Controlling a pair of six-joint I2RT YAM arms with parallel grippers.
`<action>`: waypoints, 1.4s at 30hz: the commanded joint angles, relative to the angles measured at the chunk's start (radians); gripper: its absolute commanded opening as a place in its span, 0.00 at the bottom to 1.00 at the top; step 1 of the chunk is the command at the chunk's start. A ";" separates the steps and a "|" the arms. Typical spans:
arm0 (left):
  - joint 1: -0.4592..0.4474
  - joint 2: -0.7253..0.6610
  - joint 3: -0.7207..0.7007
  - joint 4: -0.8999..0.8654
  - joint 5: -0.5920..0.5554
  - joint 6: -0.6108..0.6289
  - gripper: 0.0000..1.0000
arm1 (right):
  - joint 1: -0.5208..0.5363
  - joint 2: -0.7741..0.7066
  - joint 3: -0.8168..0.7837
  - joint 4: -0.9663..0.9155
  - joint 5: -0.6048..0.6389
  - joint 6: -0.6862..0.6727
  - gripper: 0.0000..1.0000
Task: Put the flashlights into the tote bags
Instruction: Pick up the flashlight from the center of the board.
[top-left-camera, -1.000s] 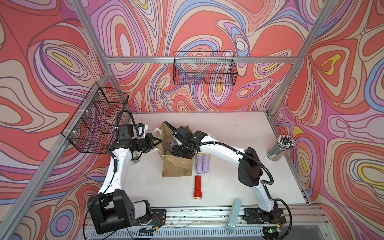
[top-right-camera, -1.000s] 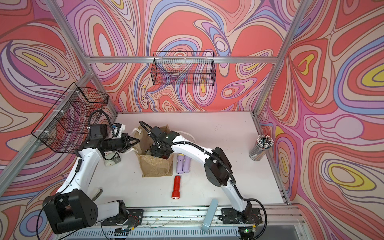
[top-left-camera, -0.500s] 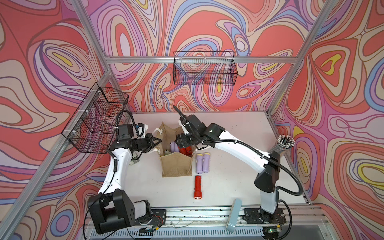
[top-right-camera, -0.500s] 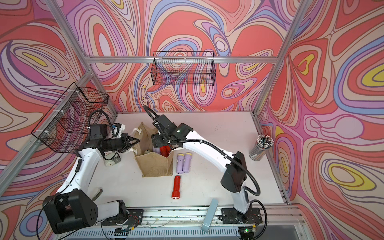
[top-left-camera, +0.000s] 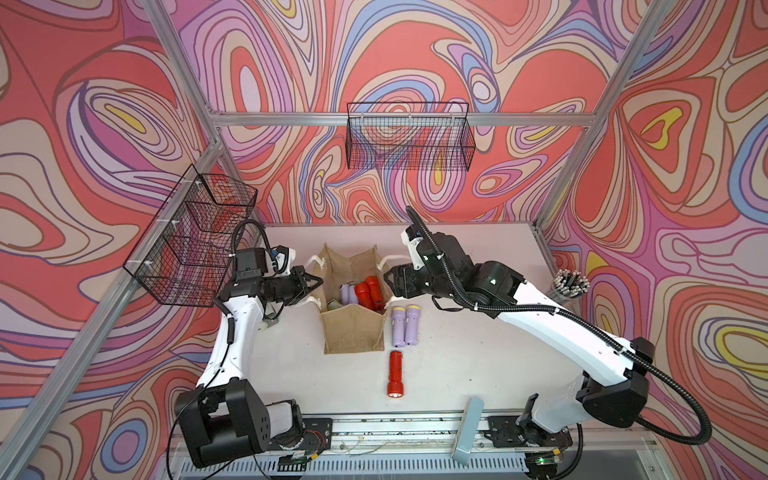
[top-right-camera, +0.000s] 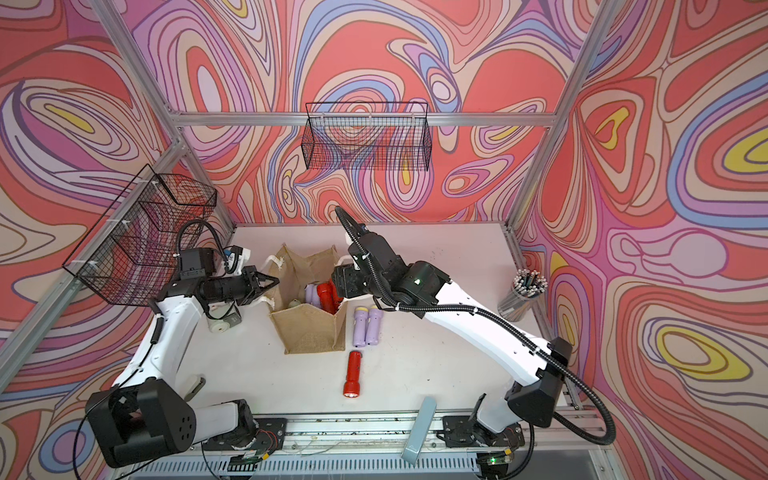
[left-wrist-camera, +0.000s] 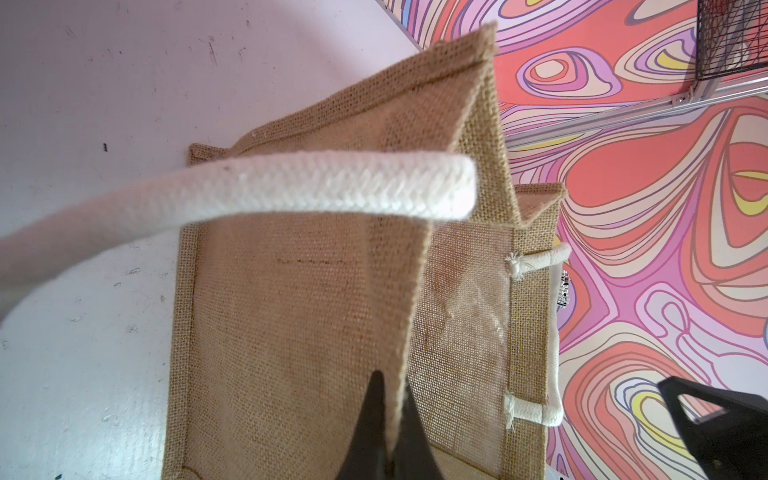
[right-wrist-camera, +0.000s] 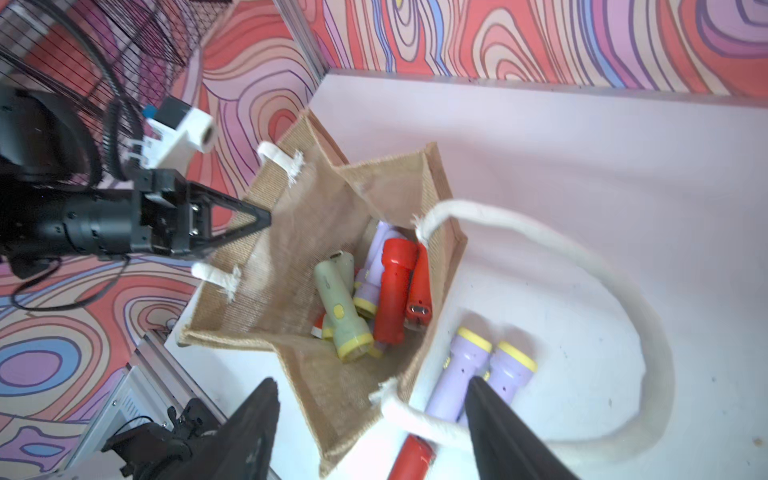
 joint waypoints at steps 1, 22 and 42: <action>-0.001 -0.011 0.001 -0.002 0.006 0.003 0.00 | -0.002 -0.070 -0.085 -0.063 0.059 0.097 0.73; -0.003 -0.020 -0.001 -0.002 0.004 0.004 0.00 | 0.081 -0.035 -0.575 0.060 -0.054 0.584 0.62; -0.003 -0.022 0.002 -0.002 0.019 0.006 0.00 | 0.163 0.277 -0.458 0.137 -0.145 0.512 0.64</action>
